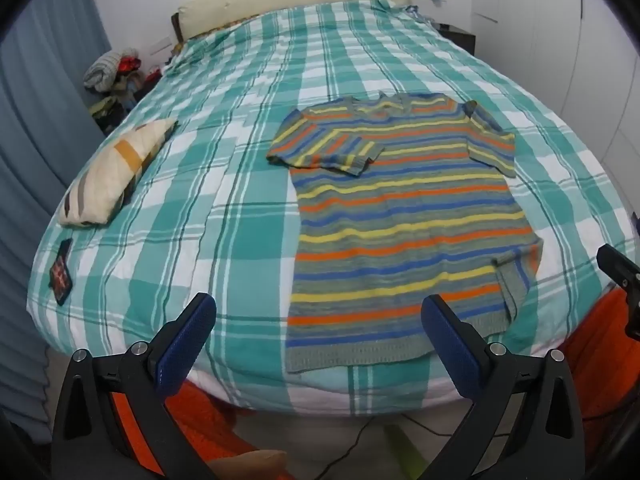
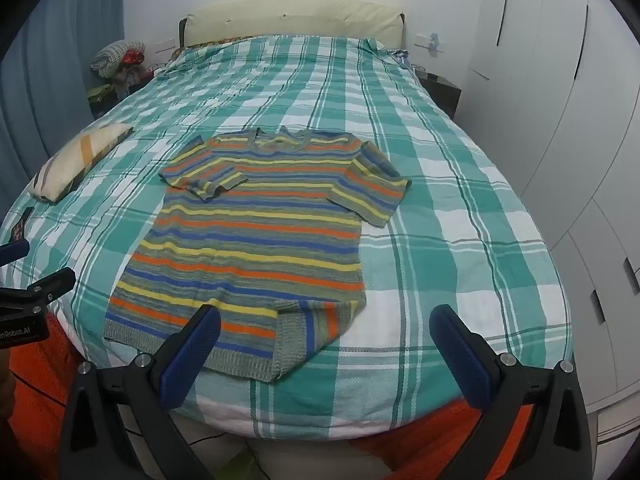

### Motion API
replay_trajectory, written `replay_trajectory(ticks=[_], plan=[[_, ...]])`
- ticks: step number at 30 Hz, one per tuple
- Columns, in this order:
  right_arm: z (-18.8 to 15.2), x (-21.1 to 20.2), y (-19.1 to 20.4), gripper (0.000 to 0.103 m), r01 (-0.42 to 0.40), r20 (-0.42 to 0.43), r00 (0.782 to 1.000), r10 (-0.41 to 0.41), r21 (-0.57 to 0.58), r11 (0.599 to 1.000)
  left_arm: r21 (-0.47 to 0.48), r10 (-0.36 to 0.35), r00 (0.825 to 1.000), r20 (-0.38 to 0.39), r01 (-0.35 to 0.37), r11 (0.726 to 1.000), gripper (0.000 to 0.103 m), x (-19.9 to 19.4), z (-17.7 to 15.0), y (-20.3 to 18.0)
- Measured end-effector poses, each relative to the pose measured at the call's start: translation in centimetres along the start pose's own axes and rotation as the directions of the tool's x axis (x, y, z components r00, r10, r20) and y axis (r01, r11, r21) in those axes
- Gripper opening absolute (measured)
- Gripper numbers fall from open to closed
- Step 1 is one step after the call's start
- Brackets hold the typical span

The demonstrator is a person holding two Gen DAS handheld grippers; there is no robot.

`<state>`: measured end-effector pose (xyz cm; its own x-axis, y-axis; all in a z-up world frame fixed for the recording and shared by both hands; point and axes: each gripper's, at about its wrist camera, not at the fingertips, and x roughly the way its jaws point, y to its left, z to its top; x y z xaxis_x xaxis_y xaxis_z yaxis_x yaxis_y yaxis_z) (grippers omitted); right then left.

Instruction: Fold small clothes

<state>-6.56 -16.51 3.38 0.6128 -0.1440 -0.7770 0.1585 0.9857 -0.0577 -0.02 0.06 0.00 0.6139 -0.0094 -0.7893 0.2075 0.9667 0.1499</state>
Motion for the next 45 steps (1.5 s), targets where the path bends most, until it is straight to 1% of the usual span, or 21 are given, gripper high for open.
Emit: replay_trajectory(ticks=[9, 16, 21, 30, 39, 42, 45], plan=[[0.2, 0.0, 0.2, 0.103, -0.004, -0.004, 1.000, 0.004, -0.010, 1.000, -0.005, -0.005, 1.000, -0.010, 0.005, 1.000, 0.103, 0.2, -1.1, 0.0], [-0.8, 0.0, 0.4, 0.103, 0.002, -0.005, 1.000, -0.002, -0.016, 1.000, -0.004, -0.009, 1.000, -0.023, 0.009, 1.000, 0.103, 0.5, -0.8, 0.0], [-0.4, 0.4, 1.1, 0.103, 0.009, -0.017, 1.000, -0.010, -0.018, 1.000, -0.004, -0.010, 0.999, -0.037, 0.010, 1.000, 0.103, 0.7, -0.8, -0.1], [-0.3, 0.5, 1.0, 0.103, 0.015, -0.022, 1.000, -0.015, -0.021, 1.000, 0.008, 0.012, 0.999, -0.033, -0.012, 1.000, 0.103, 0.6, -0.6, -0.2], [-0.4, 0.3, 1.1, 0.103, 0.087, -0.025, 0.996, -0.088, -0.033, 0.996, 0.000, -0.033, 0.999, -0.043, 0.033, 0.999, 0.103, 0.7, -0.5, -0.5], [-0.3, 0.2, 1.0, 0.103, 0.091, -0.026, 0.995, -0.092, -0.035, 0.995, -0.013, -0.050, 0.998, -0.046, 0.049, 0.999, 0.103, 0.8, -0.5, -0.5], [-0.4, 0.2, 1.0, 0.103, 0.096, -0.029, 0.995, -0.097, -0.034, 0.995, -0.015, -0.044, 0.998, -0.038, 0.044, 0.999, 0.103, 0.8, -0.6, -0.5]])
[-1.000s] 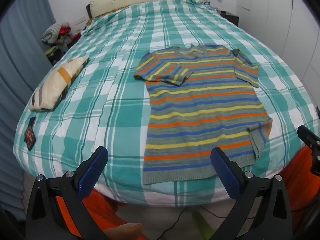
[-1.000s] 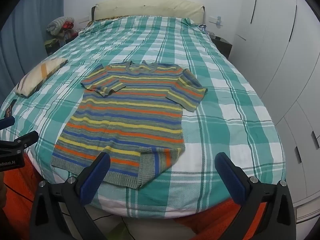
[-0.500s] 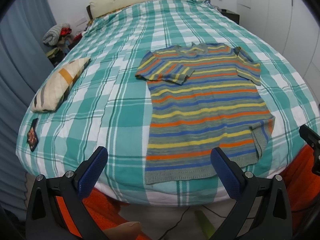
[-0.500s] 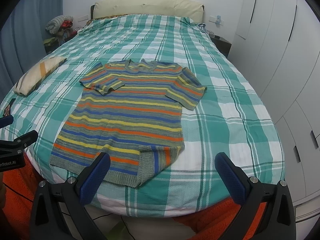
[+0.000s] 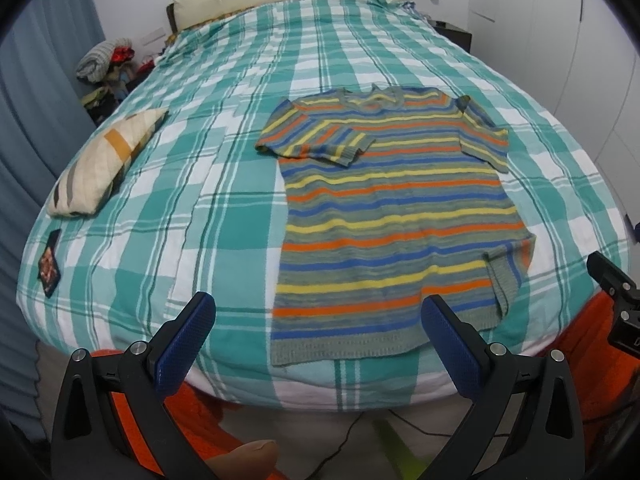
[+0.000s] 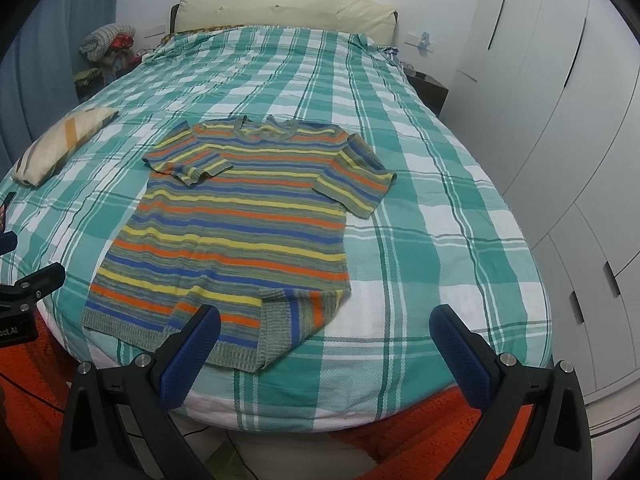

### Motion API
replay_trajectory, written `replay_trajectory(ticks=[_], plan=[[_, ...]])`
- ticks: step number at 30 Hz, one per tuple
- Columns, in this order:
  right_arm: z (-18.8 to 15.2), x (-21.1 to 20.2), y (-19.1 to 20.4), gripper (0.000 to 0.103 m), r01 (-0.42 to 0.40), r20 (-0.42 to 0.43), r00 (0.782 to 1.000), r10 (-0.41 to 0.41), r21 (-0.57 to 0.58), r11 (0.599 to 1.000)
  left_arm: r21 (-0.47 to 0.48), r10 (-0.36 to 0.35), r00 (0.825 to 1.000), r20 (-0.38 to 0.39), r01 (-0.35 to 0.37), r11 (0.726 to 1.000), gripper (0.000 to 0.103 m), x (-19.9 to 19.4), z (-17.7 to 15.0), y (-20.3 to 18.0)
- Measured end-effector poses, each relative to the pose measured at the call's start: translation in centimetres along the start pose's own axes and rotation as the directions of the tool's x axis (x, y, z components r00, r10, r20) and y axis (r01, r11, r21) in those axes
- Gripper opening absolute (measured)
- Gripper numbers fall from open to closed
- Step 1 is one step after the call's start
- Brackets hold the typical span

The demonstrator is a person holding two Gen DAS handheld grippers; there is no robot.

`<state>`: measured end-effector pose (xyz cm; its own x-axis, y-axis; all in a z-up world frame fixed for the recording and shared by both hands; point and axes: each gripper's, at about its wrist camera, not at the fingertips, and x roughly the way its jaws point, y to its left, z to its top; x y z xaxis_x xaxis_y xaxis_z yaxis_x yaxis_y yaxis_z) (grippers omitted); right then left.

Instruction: Fold small clothes

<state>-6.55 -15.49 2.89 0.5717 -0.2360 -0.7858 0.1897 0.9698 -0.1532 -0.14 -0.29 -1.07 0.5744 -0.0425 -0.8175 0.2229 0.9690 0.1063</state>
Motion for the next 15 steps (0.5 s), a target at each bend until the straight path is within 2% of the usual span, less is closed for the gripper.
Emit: replay_trajectory(ticks=[10, 15], plan=[[0.04, 0.35, 0.07, 0.103, 0.010, -0.015, 1.000, -0.010, 0.001, 1.000, 0.012, 0.007, 1.000, -0.001, -0.007, 1.000, 0.103, 0.23, -0.18, -0.11], [0.08, 0.56, 0.13, 0.103, 0.012, -0.022, 1.000, -0.012, 0.001, 1.000, 0.011, -0.014, 1.000, -0.014, 0.015, 1.000, 0.103, 0.36, -0.25, -0.11]])
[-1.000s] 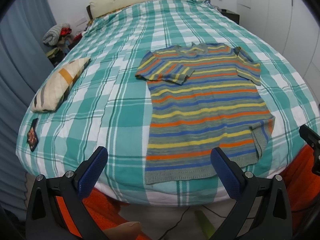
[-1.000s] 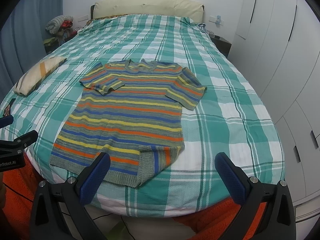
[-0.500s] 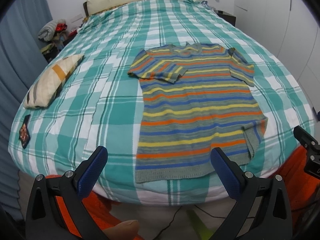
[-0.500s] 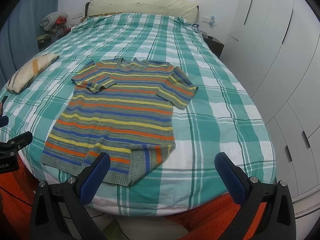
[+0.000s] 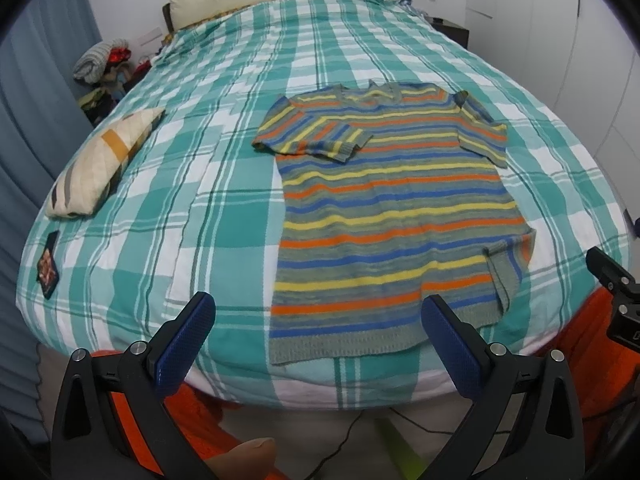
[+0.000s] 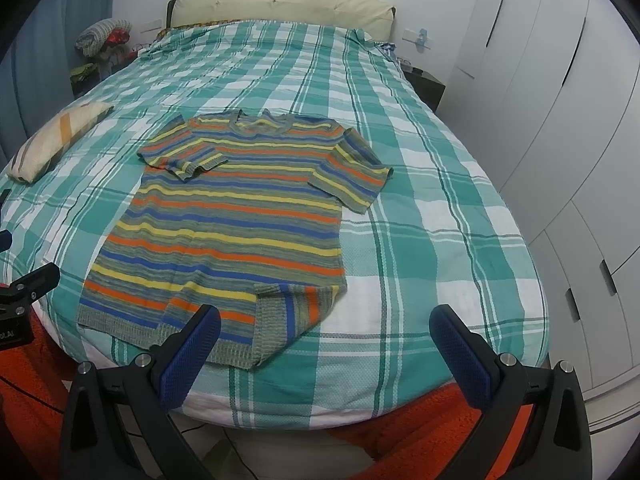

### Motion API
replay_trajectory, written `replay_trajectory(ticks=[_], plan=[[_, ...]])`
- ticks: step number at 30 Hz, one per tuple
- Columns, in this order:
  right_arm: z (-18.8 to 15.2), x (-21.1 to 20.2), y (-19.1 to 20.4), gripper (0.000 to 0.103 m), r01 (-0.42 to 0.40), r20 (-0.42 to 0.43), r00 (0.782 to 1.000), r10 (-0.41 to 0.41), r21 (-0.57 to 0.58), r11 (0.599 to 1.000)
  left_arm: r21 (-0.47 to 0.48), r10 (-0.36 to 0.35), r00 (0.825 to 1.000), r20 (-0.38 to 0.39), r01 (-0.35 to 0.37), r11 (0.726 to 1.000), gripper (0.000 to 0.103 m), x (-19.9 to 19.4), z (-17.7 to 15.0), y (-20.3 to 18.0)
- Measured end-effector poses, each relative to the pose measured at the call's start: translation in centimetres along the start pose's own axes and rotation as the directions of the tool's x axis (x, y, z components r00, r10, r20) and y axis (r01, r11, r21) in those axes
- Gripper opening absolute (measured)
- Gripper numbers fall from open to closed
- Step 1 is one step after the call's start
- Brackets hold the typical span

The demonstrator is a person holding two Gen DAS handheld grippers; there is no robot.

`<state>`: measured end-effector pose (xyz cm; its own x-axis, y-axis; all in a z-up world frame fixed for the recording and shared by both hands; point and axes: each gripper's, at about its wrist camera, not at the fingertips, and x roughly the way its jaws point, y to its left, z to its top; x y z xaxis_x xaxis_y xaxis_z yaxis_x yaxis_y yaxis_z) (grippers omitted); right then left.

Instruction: Fold small clothes

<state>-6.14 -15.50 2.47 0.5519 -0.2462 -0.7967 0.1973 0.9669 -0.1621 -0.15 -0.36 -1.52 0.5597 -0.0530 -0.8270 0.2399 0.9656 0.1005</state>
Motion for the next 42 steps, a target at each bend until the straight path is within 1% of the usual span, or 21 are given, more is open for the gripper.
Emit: replay_trajectory(ticks=[7, 16, 25, 30, 35, 42], plan=[[-0.1, 0.1, 0.1, 0.103, 0.005, -0.004, 1.000, -0.005, -0.003, 1.000, 0.001, -0.017, 1.000, -0.015, 0.017, 1.000, 0.103, 0.2, 0.0, -0.1], [-0.1, 0.7, 0.1, 0.103, 0.011, -0.016, 1.000, -0.011, -0.003, 1.000, -0.003, -0.014, 0.999, -0.029, 0.014, 1.000, 0.103, 0.7, -0.2, 0.0], [-0.2, 0.9, 0.2, 0.103, 0.021, -0.027, 0.999, -0.021, -0.006, 1.000, 0.012, 0.001, 1.000, -0.030, -0.001, 1.000, 0.103, 0.9, -0.4, -0.1], [-0.3, 1.2, 0.2, 0.103, 0.029, -0.032, 0.999, -0.029, -0.009, 1.000, 0.007, -0.001, 0.999, -0.044, 0.001, 1.000, 0.103, 1.3, -0.5, 0.0], [-0.3, 1.3, 0.2, 0.103, 0.035, -0.035, 0.999, -0.035, -0.009, 0.999, 0.014, 0.019, 0.999, -0.039, -0.018, 1.000, 0.103, 1.2, -0.4, -0.1], [-0.3, 1.4, 0.0, 0.103, 0.037, -0.035, 0.999, -0.038, -0.008, 0.999, 0.003, 0.036, 0.998, -0.055, -0.036, 0.999, 0.103, 1.5, -0.4, 0.2]])
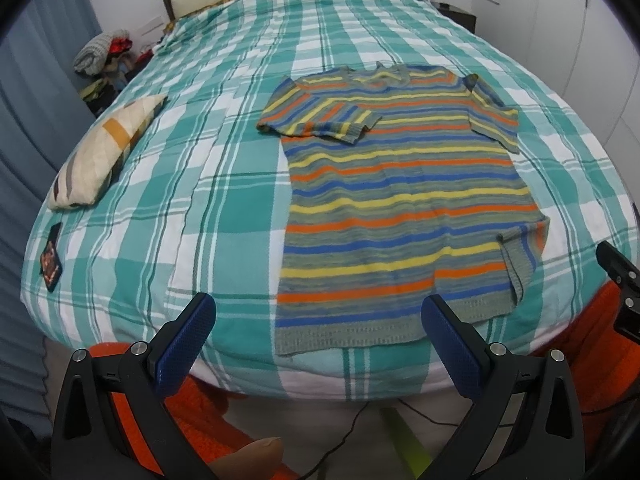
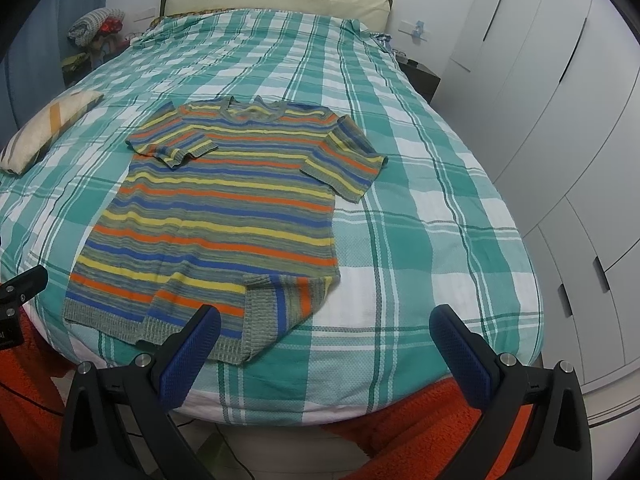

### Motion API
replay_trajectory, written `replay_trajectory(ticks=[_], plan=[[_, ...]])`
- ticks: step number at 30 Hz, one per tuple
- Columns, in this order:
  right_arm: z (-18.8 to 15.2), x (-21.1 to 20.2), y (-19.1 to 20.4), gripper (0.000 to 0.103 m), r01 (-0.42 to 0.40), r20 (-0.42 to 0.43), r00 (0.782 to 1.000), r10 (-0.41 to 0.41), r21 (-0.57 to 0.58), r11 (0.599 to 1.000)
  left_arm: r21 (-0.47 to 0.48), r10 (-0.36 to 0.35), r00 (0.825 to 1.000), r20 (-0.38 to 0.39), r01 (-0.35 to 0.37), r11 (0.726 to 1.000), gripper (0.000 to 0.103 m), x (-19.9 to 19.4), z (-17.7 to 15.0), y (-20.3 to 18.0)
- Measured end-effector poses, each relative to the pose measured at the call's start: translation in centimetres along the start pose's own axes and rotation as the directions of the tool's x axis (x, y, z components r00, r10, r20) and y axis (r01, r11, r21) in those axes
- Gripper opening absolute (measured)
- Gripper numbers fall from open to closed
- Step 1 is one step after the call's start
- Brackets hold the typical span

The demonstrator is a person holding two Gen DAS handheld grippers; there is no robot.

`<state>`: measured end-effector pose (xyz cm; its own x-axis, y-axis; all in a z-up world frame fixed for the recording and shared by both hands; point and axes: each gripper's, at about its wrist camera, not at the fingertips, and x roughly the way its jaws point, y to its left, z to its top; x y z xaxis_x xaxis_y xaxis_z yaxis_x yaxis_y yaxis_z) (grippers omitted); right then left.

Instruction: Fold small clothes

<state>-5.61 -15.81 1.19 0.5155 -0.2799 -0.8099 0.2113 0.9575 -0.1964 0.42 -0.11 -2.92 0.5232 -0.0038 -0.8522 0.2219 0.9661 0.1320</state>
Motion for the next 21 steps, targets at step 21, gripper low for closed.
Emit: replay_trajectory(ticks=[21], plan=[[-0.20, -0.23, 0.90, 0.103, -0.011, -0.003, 1.000, 0.011, -0.007, 1.000, 0.028, 0.050, 0.999, 0.002, -0.050, 0.998, 0.103, -0.01, -0.06, -0.21]])
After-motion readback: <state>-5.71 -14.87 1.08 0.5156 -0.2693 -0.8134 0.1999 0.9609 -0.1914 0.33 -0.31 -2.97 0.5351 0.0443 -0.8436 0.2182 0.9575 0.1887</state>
